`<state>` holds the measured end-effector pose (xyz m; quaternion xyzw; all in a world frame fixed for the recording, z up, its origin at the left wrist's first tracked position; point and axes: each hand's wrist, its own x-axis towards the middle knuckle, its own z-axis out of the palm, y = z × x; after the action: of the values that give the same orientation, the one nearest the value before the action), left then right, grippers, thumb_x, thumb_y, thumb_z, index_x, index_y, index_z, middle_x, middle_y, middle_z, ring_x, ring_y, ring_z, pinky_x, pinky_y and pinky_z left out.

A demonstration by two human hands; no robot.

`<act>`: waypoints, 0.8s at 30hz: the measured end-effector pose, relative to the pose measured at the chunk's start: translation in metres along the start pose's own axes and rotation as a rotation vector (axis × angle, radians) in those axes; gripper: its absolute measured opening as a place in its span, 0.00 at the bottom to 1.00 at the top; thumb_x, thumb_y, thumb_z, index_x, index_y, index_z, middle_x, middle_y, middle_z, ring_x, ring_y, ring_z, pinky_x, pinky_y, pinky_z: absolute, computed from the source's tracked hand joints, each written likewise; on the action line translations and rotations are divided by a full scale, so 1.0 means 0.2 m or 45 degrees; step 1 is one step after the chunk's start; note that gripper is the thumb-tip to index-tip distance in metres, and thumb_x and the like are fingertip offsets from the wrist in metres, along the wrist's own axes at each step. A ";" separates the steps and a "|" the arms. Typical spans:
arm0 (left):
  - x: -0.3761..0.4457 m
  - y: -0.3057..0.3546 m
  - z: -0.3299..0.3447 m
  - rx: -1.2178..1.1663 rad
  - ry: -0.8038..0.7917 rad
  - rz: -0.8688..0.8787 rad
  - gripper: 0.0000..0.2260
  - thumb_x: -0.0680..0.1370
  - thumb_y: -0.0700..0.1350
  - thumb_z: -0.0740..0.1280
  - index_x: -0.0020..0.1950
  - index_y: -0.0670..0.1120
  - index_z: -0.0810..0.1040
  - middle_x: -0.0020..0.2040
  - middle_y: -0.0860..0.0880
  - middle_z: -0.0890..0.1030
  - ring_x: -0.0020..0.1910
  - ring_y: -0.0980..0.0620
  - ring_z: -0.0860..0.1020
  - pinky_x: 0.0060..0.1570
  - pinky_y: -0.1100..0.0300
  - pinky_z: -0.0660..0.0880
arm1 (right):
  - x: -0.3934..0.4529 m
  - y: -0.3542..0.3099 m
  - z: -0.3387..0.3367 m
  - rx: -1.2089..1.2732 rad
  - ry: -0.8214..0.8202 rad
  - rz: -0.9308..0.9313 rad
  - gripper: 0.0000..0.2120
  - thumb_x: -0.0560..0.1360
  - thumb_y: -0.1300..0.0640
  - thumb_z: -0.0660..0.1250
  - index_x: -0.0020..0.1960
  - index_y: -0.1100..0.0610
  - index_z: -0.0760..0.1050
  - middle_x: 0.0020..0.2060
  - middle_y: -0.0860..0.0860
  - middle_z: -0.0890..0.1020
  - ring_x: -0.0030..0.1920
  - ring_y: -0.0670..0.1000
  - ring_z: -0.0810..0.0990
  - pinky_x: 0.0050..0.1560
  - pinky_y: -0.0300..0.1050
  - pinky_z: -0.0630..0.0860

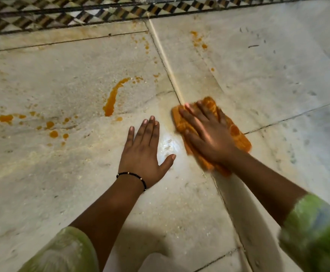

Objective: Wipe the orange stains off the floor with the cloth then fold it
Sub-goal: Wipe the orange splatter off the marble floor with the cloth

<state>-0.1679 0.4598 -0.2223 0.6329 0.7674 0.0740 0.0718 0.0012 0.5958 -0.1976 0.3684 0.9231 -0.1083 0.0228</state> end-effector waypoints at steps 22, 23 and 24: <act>0.00 -0.01 0.02 -0.020 0.023 0.007 0.39 0.76 0.67 0.45 0.77 0.42 0.47 0.78 0.46 0.46 0.76 0.50 0.44 0.73 0.48 0.42 | -0.31 0.15 0.01 -0.048 0.047 0.224 0.30 0.77 0.35 0.44 0.77 0.43 0.52 0.77 0.45 0.54 0.77 0.51 0.49 0.72 0.63 0.45; 0.01 -0.01 0.02 -0.021 0.029 0.004 0.39 0.76 0.67 0.46 0.77 0.42 0.47 0.78 0.46 0.46 0.76 0.50 0.44 0.73 0.47 0.42 | -0.28 0.22 0.00 -0.050 0.054 0.348 0.30 0.76 0.36 0.44 0.77 0.43 0.52 0.77 0.45 0.54 0.77 0.52 0.49 0.71 0.65 0.46; 0.01 -0.01 0.02 -0.021 0.031 0.002 0.39 0.76 0.67 0.46 0.77 0.42 0.47 0.78 0.46 0.46 0.76 0.50 0.44 0.73 0.47 0.42 | -0.21 0.27 -0.01 -0.049 0.065 0.457 0.30 0.76 0.37 0.45 0.77 0.43 0.52 0.77 0.45 0.54 0.77 0.52 0.49 0.71 0.67 0.46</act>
<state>-0.1696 0.4605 -0.2262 0.6320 0.7670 0.0879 0.0676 0.0692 0.6059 -0.2002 0.5294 0.8446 -0.0753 0.0255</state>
